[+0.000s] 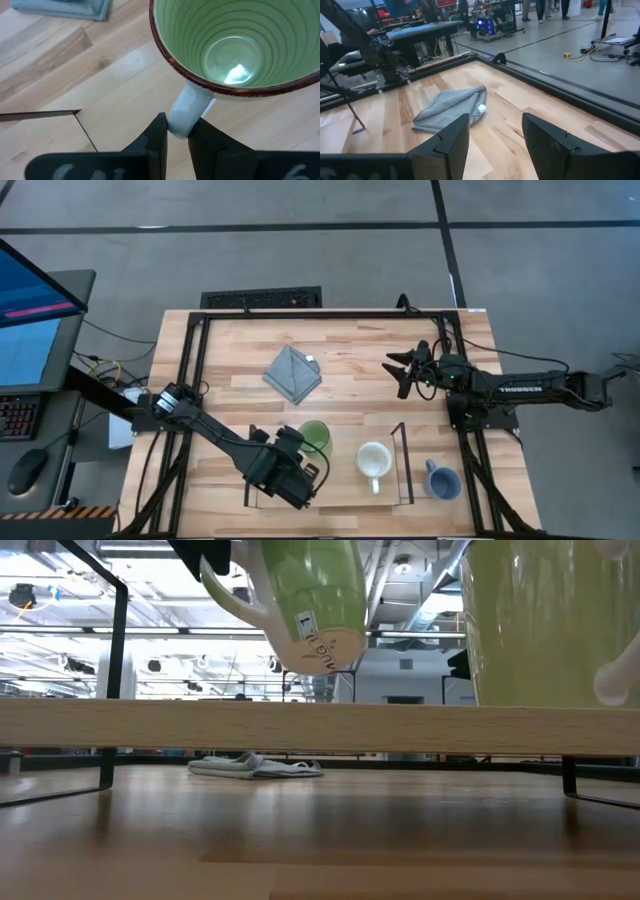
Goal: Stack small to large cups/mugs on shelf
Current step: Put the green mug on the shelf
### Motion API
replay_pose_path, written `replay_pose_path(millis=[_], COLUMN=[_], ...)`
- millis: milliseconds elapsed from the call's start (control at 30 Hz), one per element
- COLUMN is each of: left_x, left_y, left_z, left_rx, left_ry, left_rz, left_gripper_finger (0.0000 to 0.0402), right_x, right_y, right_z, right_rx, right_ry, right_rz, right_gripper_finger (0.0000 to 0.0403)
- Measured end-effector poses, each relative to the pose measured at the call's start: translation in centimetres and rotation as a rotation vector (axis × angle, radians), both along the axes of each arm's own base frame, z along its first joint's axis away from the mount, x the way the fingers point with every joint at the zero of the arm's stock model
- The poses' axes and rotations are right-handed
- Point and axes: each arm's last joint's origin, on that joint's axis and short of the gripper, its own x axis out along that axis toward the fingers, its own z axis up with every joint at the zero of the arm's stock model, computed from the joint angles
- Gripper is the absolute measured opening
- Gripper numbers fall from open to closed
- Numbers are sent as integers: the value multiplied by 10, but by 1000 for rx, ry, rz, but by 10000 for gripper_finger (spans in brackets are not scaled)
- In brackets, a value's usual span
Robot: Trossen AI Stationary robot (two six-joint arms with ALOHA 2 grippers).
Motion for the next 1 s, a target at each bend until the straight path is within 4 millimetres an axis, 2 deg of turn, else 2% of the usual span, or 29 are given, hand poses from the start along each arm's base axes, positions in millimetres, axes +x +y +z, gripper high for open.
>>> replay_pose_path(millis=[233, 500, 733, 1000], left_x=[9, 9, 17, 20], left_y=[-3, -2, -7, -7], left_z=[-17, -16, -32, -34], left_rx=[-4, -10, -18, -36], left_ry=[45, 38, 87, 96], left_rz=[0, 18, 12, 12], left_gripper_finger=[39, 39, 39, 41], right_x=[0, 0, 0, 0], right_y=[0, 0, 0, 0], right_z=[0, 0, 0, 0], right_rx=[-7, -7, -8, -8], right_ry=[0, 4, 4, 5], right_rz=[1, 0, 0, 0], right_gripper_finger=[205, 205, 205, 205])
